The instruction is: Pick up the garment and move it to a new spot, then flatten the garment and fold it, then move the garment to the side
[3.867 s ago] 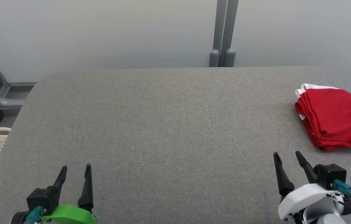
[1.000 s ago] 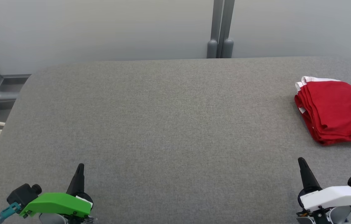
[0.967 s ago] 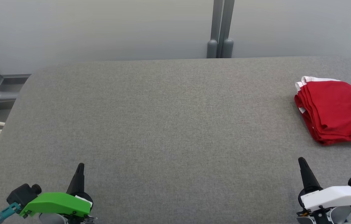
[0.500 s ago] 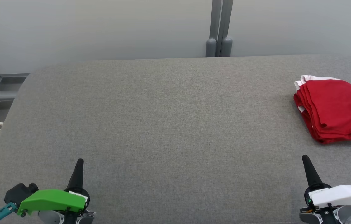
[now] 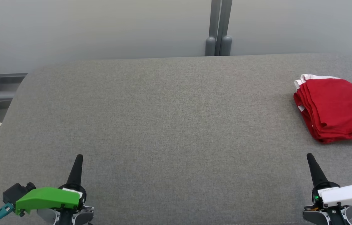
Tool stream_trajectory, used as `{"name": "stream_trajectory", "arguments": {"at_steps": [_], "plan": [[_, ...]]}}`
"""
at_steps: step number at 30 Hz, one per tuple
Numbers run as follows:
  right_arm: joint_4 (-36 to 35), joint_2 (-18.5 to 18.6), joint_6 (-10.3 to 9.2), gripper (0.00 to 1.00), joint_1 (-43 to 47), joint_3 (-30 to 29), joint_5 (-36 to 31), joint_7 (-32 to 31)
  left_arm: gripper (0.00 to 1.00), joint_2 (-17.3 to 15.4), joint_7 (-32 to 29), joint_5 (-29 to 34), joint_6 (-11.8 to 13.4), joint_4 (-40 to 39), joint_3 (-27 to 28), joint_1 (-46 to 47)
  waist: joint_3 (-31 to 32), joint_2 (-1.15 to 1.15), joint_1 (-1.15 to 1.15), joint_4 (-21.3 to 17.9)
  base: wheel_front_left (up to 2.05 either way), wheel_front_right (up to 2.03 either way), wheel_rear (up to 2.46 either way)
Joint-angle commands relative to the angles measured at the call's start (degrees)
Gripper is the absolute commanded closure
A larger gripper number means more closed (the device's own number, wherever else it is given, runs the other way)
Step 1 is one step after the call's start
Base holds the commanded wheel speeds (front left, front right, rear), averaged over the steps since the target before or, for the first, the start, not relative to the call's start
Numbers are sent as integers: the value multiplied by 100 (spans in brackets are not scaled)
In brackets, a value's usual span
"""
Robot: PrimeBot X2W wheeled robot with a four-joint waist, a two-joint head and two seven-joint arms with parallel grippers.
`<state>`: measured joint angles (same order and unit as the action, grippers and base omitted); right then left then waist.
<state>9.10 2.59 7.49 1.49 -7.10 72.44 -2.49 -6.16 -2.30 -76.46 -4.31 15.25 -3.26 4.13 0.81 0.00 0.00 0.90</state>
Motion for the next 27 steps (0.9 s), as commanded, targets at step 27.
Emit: {"name": "stream_trajectory", "arguments": {"at_steps": [27], "plan": [[-215,39,2,100,29,-185,1352,-202,100,215,-308,-1067,-230,-92,377,224,-58,0,0,-53,0,0,0]]}}
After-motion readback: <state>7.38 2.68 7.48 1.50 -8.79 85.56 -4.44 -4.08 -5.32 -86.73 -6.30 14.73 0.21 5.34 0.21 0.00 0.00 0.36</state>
